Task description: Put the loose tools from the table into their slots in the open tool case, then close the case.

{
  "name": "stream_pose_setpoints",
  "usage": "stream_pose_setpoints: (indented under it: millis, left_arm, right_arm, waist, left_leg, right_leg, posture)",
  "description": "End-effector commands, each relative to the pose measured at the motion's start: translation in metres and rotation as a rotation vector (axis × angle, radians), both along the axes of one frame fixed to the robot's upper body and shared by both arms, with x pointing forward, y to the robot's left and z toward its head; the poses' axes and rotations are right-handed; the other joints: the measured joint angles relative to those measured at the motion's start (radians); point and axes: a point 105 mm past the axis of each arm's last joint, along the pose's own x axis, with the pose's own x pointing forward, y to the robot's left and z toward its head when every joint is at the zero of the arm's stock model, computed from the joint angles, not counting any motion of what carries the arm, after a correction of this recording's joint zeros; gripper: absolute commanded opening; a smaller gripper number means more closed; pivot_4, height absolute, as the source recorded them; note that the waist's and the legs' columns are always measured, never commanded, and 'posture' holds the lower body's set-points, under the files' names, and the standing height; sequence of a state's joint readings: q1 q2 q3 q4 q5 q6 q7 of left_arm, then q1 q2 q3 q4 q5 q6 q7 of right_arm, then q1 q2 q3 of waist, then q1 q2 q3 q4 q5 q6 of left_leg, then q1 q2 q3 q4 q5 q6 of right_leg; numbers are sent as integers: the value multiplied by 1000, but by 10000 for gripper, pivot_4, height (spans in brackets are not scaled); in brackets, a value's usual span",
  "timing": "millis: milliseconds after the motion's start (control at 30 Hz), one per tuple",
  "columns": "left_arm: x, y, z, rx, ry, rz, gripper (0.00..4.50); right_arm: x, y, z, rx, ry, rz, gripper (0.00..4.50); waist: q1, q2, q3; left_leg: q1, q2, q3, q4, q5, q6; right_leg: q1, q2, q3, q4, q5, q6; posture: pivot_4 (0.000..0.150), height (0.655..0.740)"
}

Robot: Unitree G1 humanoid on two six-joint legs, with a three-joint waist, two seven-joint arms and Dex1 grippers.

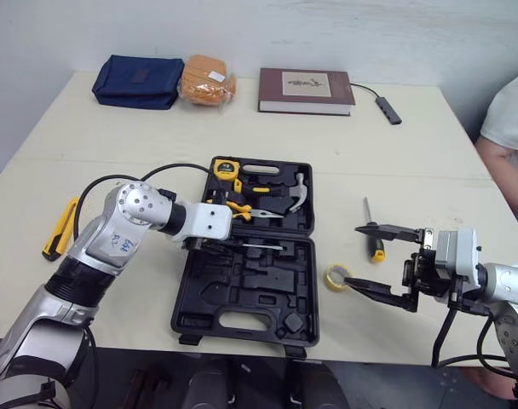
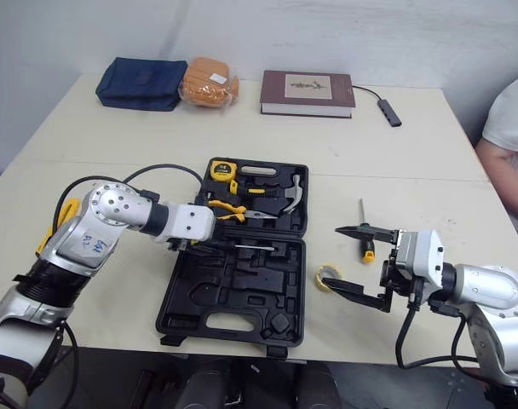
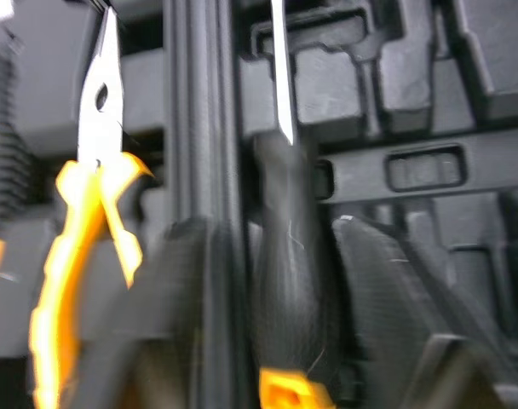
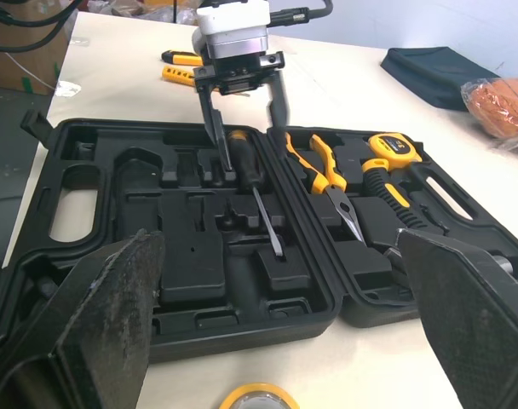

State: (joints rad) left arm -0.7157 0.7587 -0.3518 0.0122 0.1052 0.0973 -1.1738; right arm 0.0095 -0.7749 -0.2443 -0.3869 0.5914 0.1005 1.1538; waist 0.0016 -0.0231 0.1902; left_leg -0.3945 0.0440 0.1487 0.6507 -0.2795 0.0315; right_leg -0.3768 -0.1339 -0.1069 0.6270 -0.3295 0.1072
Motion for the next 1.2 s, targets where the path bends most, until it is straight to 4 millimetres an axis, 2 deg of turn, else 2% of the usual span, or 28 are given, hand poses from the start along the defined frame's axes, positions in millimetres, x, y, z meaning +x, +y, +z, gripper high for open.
stream_pose_setpoints:
  millis: [33, 67, 133, 200, 267, 367, 433, 467, 567, 867, 1000, 1200]
  left_arm:
    - [0, -5, 20, -78, -30, -19, 36222]
    - [-4, -6, 24, -110, -6, -33, 36222]
    - [1, -2, 36, -202, -22, -15, 36222]
    - [0, 2, 39, -277, -13, -34, 36222]
    - [-9, -1, 45, -429, 51, -79, 36222]
    - [-13, -4, 52, -572, 102, -87, 25948]
    - [-13, -3, 46, -573, 112, -73, 18656]
    - [-11, -1, 38, -566, 118, -45, 15445]
    - [-5, 6, 12, -521, 139, 56, 1886]
    - [-3, 7, -17, -483, 154, 142, 882]
    - [3, 4, -21, -502, 152, 187, 882]
    - [2, -1, -28, -493, 186, 187, 882]
  right_arm:
    - [-2, 3, 10, -7, -36, 16, 45000]
    - [-2, 3, 10, -6, -36, 15, 45000]
    - [-2, 5, 9, -4, -35, 15, 45000]
    - [-2, 5, 9, -1, -34, 11, 45000]
    - [-2, 5, 8, 1, -32, 7, 45000]
    - [-1, 4, 8, 1, -33, 3, 45000]
    - [0, 3, 8, 1, -35, 1, 45000]
    - [1, 4, 8, 2, -36, 1, 45000]
    - [2, 4, 8, 3, -36, -3, 45000]
    - [3, 2, 7, 1, -31, -9, 45000]
    - [3, 2, 6, 3, -29, -9, 45000]
    - [3, 0, 5, 1, -29, -19, 45000]
  waist:
    - [0, 0, 0]
    - [0, 0, 0]
    - [-2, 0, 0]
    - [-4, 0, 0]
    - [-5, 0, 0]
    - [-3, 0, 0]
    - [-2, 0, 0]
    - [-2, 0, 0]
    - [-2, 0, 0]
    - [-2, 0, 0]
    - [-2, 0, 0]
    - [-2, 0, 0]
  left_leg:
    - [0, 0, 0, 0, 0, 0]
    - [0, 0, 0, 0, 0, 0]
    - [-1, 0, 0, 0, 0, 0]
    - [-1, 1, 0, 0, 0, 0]
    - [0, 1, 0, 1, 0, 0]
    - [0, 1, 0, 2, 0, 0]
    - [-1, 1, 0, 3, 0, 0]
    - [-1, 1, 0, 3, 0, 0]
    - [0, 0, 0, 3, 0, 0]
    - [0, 1, 0, 2, 0, 0]
    - [0, 1, 0, 2, 0, 0]
    - [0, 1, 0, 2, 0, 0]
  right_leg:
    - [0, 0, 0, 0, 0, 0]
    - [0, 0, 0, 0, 0, 0]
    - [0, 0, 0, 0, 0, 0]
    - [0, 0, 0, 0, 0, 0]
    - [0, 0, -1, 1, 0, 0]
    - [0, 1, -1, 1, 0, 0]
    - [0, 1, -1, 1, 0, 0]
    - [0, 1, -1, 1, 0, 0]
    - [0, 1, -1, 1, 0, 0]
    - [0, 0, -1, 1, 0, 0]
    - [0, 0, -1, 1, 0, 0]
    - [0, 0, -1, 1, 0, 0]
  posture:
    - [1500, 7400]
    - [1500, 7400]
    - [1500, 7400]
    - [1500, 7400]
    - [1500, 7400]
    - [1500, 7400]
    - [1500, 7400]
    - [1500, 7400]
    - [1500, 7400]
    - [1500, 7400]
    - [1500, 7400]
    - [1500, 7400]
